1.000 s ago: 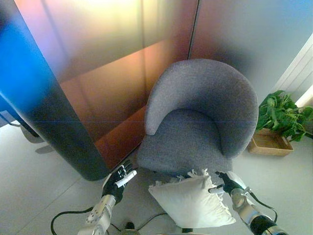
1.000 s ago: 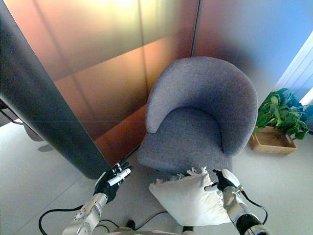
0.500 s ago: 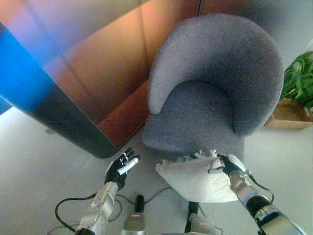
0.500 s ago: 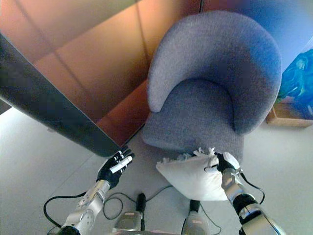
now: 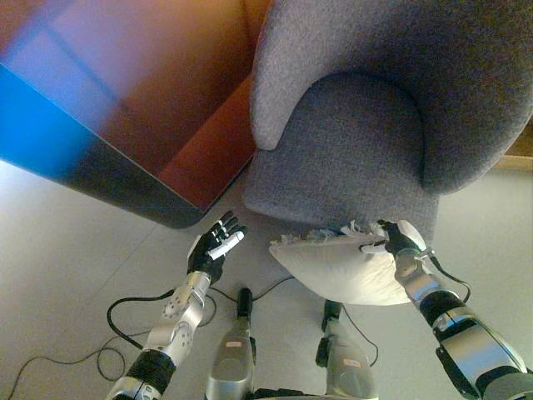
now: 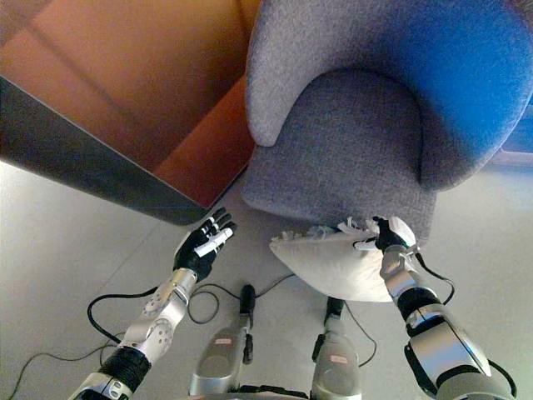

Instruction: Pick up the pillow and put it on the sofa.

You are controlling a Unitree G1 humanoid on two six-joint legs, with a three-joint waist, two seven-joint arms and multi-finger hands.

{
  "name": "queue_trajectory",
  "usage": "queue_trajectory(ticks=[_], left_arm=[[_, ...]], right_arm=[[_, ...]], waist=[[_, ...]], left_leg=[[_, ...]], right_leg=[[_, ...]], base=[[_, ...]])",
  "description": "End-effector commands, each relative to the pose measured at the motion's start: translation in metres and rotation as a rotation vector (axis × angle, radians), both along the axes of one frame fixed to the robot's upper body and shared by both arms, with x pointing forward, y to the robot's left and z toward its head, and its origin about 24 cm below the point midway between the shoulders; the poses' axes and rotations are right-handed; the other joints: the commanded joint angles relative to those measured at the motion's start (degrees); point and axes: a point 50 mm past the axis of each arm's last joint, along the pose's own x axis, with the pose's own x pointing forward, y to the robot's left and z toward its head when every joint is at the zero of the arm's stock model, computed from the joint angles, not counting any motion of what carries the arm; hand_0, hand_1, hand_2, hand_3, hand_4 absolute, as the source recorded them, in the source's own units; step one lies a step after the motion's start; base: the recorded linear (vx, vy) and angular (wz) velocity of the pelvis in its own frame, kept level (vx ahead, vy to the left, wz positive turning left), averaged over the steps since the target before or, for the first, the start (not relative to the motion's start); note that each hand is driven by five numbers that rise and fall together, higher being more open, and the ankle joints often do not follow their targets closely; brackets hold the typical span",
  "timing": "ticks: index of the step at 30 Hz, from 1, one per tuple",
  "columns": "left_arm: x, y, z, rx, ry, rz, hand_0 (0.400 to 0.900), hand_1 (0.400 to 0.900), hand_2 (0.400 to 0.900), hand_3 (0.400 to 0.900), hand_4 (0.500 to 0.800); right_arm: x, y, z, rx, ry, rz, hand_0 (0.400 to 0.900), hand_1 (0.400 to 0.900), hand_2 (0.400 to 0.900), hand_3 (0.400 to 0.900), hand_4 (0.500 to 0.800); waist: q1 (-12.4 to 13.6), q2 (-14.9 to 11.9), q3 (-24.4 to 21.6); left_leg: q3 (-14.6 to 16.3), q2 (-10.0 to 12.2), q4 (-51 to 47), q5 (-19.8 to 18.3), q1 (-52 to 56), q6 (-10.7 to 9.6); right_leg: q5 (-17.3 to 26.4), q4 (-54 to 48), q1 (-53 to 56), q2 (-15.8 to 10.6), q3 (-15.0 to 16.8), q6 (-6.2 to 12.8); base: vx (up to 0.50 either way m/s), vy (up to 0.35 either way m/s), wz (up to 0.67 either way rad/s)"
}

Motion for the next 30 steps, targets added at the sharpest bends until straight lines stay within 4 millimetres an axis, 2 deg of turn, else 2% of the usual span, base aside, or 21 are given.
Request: queue_trajectory(ticks=[1, 4, 7, 24, 25, 26, 27, 30], left_arm=[[0.015, -0.004, 0.046, 0.001, -0.237, -0.033, 0.9, 0.9, 0.9, 0.9, 0.8], [0.017, -0.004, 0.052, 0.001, -0.258, -0.03, 0.9, 0.9, 0.9, 0.9, 0.8], [0.02, -0.003, 0.055, 0.004, -0.275, -0.032, 0.9, 0.9, 0.9, 0.9, 0.8], [0.027, -0.009, 0.063, 0.001, -0.307, -0.03, 0.9, 0.9, 0.9, 0.9, 0.8], [0.027, -0.009, 0.063, 0.001, -0.308, -0.031, 0.9, 0.9, 0.9, 0.9, 0.8], [0.028, -0.009, 0.064, 0.002, -0.308, -0.032, 0.9, 0.9, 0.9, 0.9, 0.8], [0.028, -0.009, 0.063, 0.004, -0.308, -0.032, 0.9, 0.9, 0.9, 0.9, 0.8], [0.028, -0.008, 0.063, 0.004, -0.309, -0.03, 0.9, 0.9, 0.9, 0.9, 0.8]], right_arm=[[0.025, -0.02, 0.052, -0.111, -0.153, -0.011, 0.9, 0.9, 0.9, 0.9, 0.8], [0.026, -0.021, 0.053, -0.102, -0.125, -0.003, 0.9, 0.9, 0.9, 0.9, 0.8], [0.026, -0.02, 0.047, -0.093, -0.015, 0.039, 0.9, 0.9, 0.9, 0.9, 0.8], [0.027, -0.027, 0.049, -0.12, 0.073, 0.031, 0.9, 0.9, 0.9, 0.9, 0.8], [0.027, -0.027, 0.049, -0.124, 0.073, 0.032, 0.808, 0.808, 0.808, 0.808, 0.745], [0.027, -0.027, 0.05, -0.126, 0.074, 0.033, 0.641, 0.641, 0.641, 0.641, 0.645], [0.028, -0.027, 0.051, -0.129, 0.072, 0.033, 0.4, 0.4, 0.4, 0.4, 0.5], [0.029, -0.028, 0.054, -0.144, 0.07, 0.033, 0.4, 0.4, 0.4, 0.4, 0.5]], waist=[[1.98, -2.51, -0.4], [2.07, -2.41, 0.43], [2.22, -2.45, 1.17], [2.25, -2.3, 2.5], [2.27, -2.31, 2.58], [2.29, -2.32, 2.61], [2.31, -2.35, 2.59], [2.27, -2.37, 2.6]], left_leg=[[-2.46, -0.48, 5.7, -2.2, -4.46, 0.53], [-2.01, -0.51, 5.8, -2.07, -5.03, 0.45], [-1.89, -0.66, 5.91, -2.04, -5.43, 0.4], [-0.37, -1.03, 5.01, -1.54, -5.12, 0.21], [-0.33, -1.01, 4.93, -1.49, -5.03, 0.18], [-0.3, -0.99, 4.88, -1.47, -4.96, 0.16], [-0.23, -0.95, 4.75, -1.44, -4.88, 0.14], [-0.08, -0.94, 4.48, -1.38, -4.61, 0.14]], right_leg=[[-0.33, 2.98, -1.09, -5.51, 2.73, 5.89], [-0.1, 2.97, -1.63, -5.64, 2.4, 5.96], [-0.05, 3.11, -2.06, -5.68, 2.24, 5.89], [0.5, 3.01, -2.69, -6.01, 1.35, 5.96], [0.56, 2.97, -2.65, -6.0, 1.29, 5.96], [0.59, 2.94, -2.6, -5.98, 1.25, 5.96], [0.63, 2.86, -2.57, -5.95, 1.21, 5.96], [0.71, 2.8, -2.53, -5.95, 1.1, 5.97]], base=[[-0.06, 0.004, -0.02], [-0.06, 0.002, -0.02], [-0.05, -0.009, 0.01], [-0.01, 0.002, -0.01], [0.0, 0.0, 0.0], [0.0, 0.0, 0.0], [0.0, 0.0, 0.0], [0.0, 0.0, 0.0]])
